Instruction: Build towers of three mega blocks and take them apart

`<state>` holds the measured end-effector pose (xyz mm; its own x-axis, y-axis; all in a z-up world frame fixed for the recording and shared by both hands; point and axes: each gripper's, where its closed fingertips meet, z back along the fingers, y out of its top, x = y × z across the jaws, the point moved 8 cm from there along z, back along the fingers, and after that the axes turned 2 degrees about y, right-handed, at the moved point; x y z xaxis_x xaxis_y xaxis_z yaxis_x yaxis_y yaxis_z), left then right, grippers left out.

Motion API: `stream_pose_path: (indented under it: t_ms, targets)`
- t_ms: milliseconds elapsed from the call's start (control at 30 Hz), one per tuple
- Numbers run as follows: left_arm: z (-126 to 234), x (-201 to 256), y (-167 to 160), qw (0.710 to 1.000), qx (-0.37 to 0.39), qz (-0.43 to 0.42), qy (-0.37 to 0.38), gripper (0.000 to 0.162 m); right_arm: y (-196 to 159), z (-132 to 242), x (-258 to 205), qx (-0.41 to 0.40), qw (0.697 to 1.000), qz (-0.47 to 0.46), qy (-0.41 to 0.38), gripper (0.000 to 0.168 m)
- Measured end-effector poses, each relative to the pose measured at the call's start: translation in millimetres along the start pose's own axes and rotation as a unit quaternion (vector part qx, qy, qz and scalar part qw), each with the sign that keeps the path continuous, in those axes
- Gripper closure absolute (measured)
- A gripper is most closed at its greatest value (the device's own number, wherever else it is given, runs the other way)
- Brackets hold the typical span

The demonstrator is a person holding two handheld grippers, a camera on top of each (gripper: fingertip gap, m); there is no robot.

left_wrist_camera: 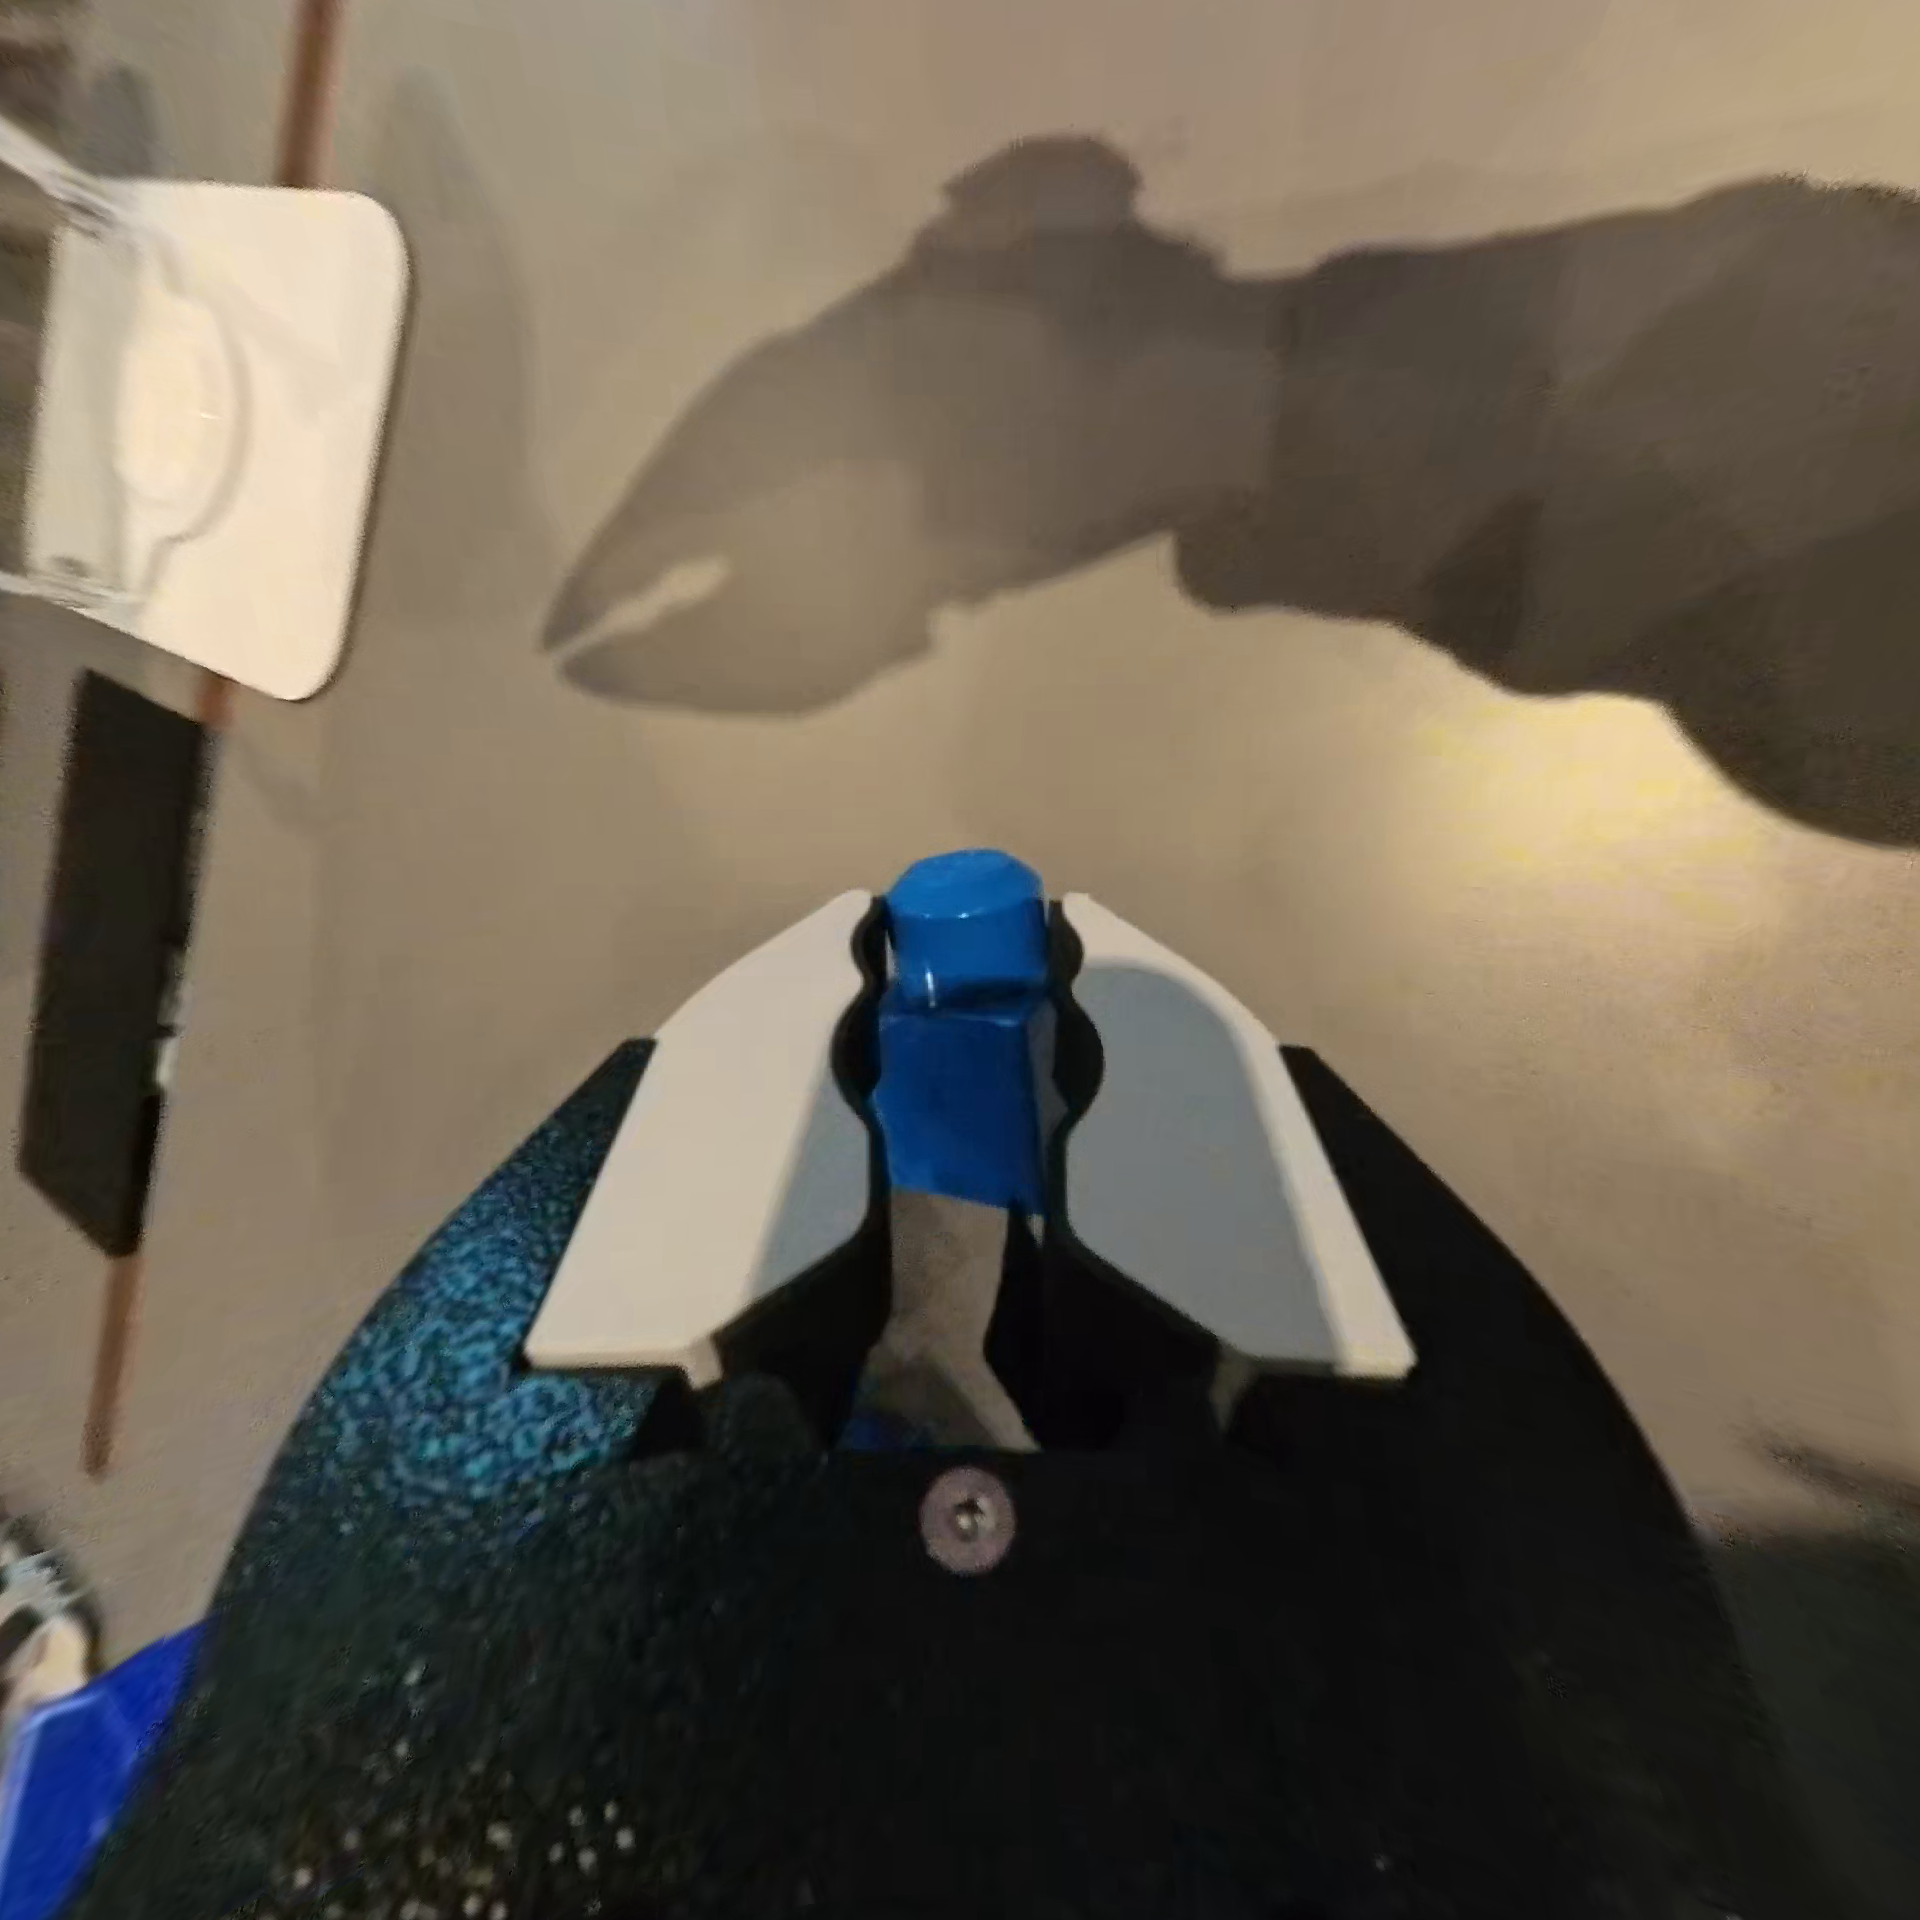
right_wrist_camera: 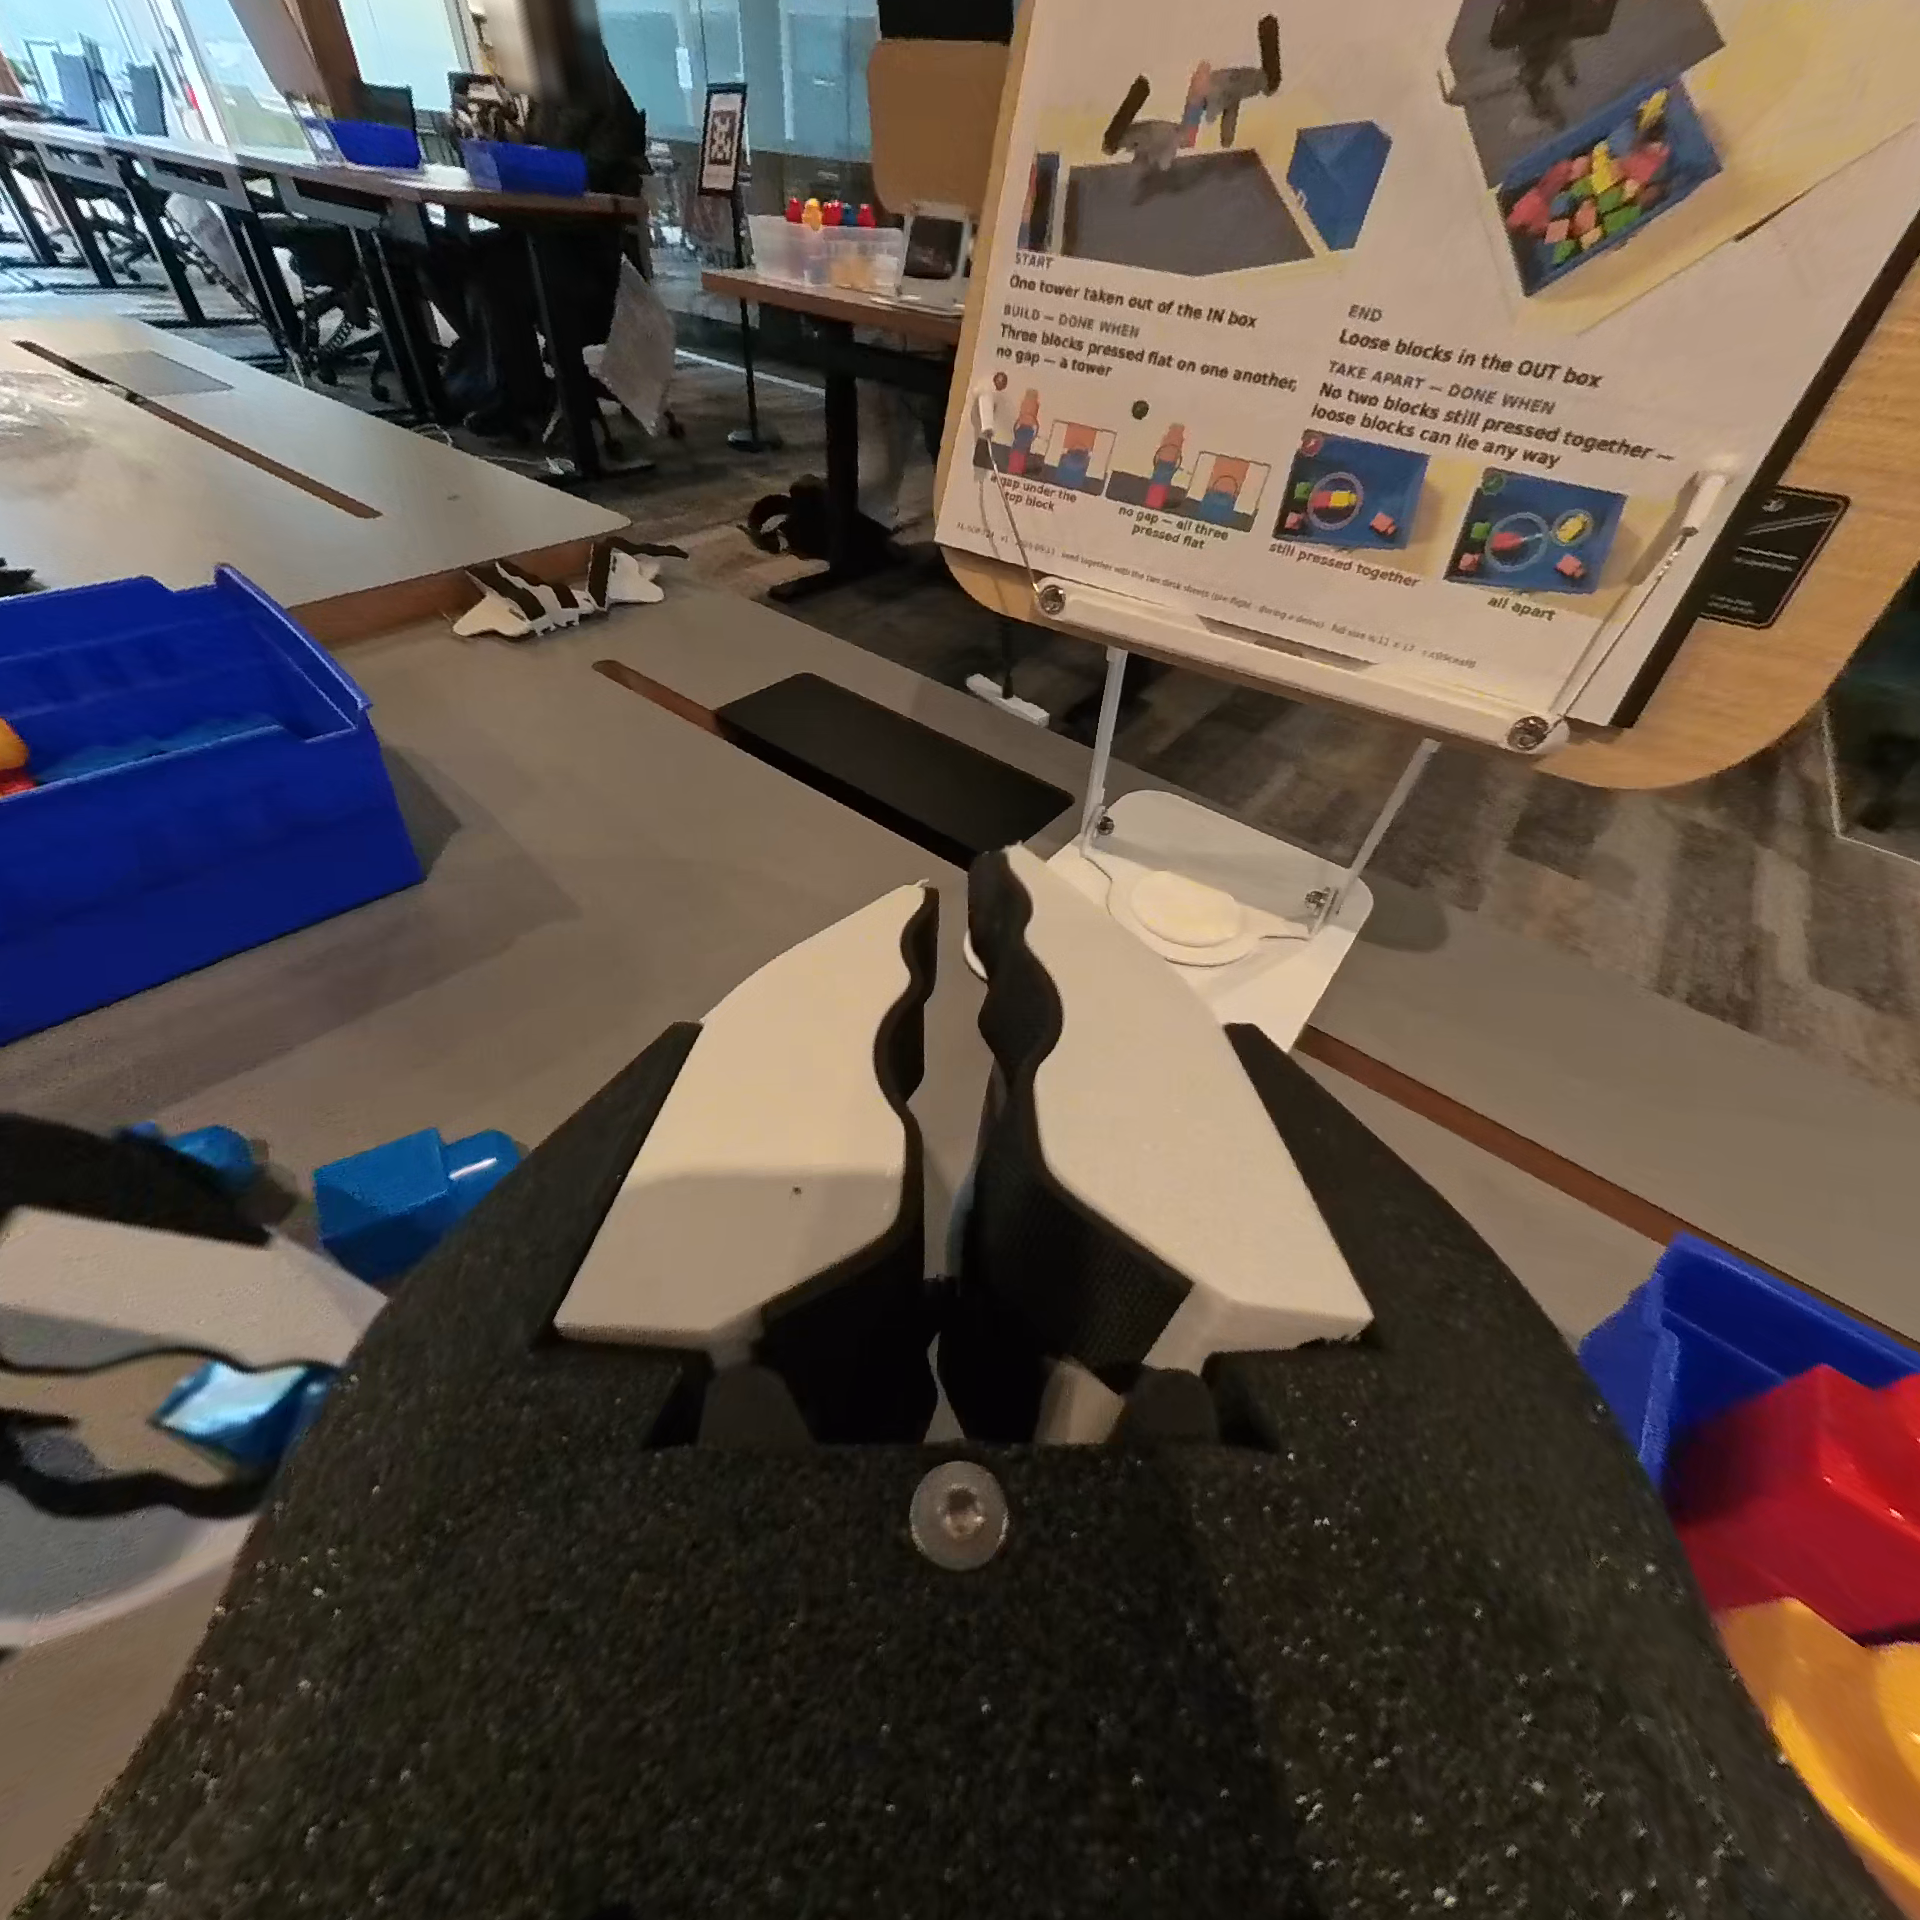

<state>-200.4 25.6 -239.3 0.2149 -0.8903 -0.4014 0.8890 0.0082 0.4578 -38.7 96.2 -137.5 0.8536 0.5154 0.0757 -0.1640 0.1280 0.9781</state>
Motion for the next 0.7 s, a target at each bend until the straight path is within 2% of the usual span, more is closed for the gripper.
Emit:
stream_pose_path:
  t_ms: [133,233,333,367,467,533,700]
  targets:
    - [-23,9,8,0.999,0.004,0.019,-0.039,0.133,-2,2,4,0.001,1.000,-0.005,-0.003,0.161]
    - [-29,11,6,0.999,0.009,0.024,-0.040,0.111,-2,3,5,0.004,1.000,-0.008,-0.004,0.161]
    - [-11,7,-3,0.998,0.046,0.031,0.017,0.089,-2,3,6,0.005,1.000,-0.009,-0.003,0.161]
    - [0,4,-9,0.996,0.063,0.045,0.044,0.088,-2,3,6,0.005,1.000,-0.009,-0.003,0.160]
    - [35,-8,-43,0.980,0.090,0.108,0.140,0.088,-3,4,6,0.005,1.000,-0.012,0.000,0.160]
    - [53,-12,-73,0.965,0.081,0.154,0.196,0.087,-4,4,7,0.005,1.000,-0.014,-0.001,0.160]
    - [59,-2,-135,0.942,0.014,0.234,0.240,0.083,-5,4,8,0.001,1.000,-0.016,-0.002,0.160]
